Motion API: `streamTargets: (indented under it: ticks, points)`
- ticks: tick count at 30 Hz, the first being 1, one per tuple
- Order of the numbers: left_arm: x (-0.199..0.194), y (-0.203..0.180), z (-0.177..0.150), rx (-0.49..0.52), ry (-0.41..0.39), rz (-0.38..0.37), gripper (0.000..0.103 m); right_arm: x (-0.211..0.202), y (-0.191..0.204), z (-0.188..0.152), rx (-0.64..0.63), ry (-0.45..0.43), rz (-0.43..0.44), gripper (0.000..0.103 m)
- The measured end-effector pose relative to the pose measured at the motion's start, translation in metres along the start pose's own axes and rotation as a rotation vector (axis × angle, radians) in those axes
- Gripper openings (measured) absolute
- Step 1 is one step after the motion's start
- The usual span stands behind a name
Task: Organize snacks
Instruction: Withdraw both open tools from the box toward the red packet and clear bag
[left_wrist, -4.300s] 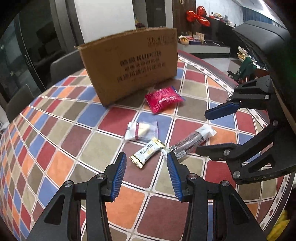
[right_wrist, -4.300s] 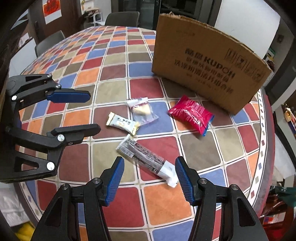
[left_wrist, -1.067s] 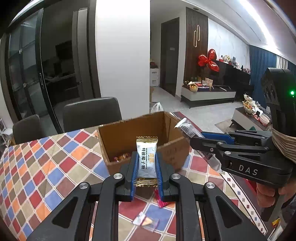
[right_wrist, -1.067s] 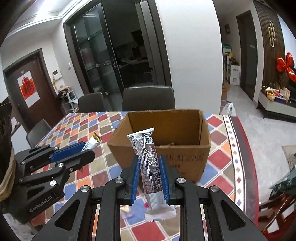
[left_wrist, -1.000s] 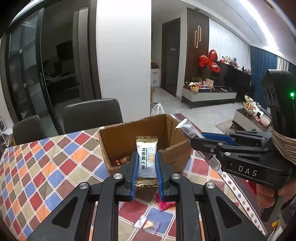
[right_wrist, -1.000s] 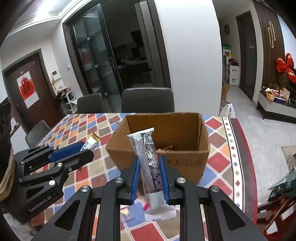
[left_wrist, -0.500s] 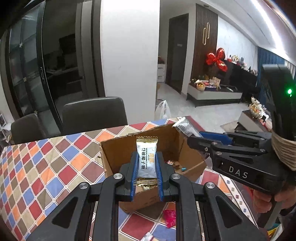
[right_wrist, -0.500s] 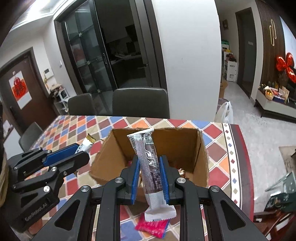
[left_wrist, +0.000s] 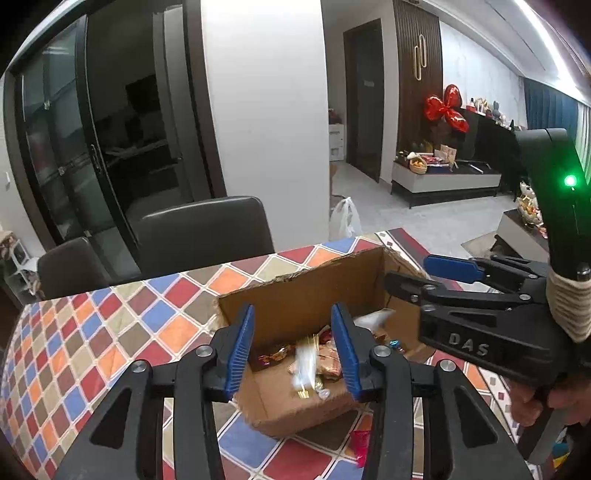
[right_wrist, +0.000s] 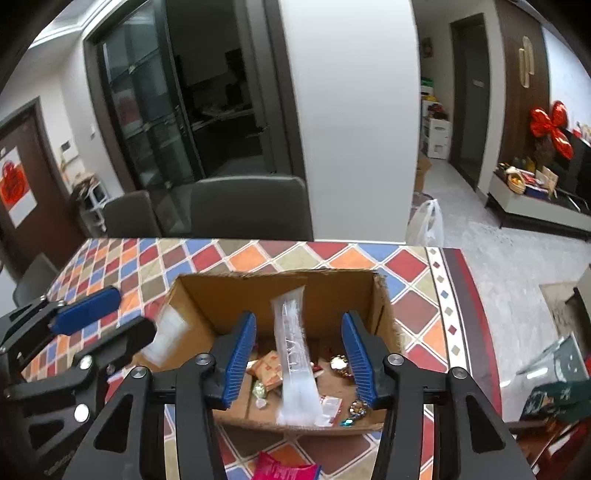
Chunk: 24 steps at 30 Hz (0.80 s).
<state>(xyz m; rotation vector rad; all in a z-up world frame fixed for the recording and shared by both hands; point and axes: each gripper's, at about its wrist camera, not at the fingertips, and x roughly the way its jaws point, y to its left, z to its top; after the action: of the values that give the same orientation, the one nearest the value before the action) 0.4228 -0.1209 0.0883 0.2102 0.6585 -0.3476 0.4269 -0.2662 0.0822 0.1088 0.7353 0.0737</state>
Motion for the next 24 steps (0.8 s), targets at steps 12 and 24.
streamTargets:
  ticks: [12, 24]
  points:
    - [-0.050, -0.007, -0.047, 0.010, -0.052, 0.023, 0.050, -0.043, 0.016, -0.052, -0.073, -0.052, 0.057, 0.050]
    - [-0.061, -0.009, -0.109, -0.065, 0.010, 0.001, 0.053, -0.062, 0.026, -0.112, -0.089, -0.078, 0.065, 0.066]
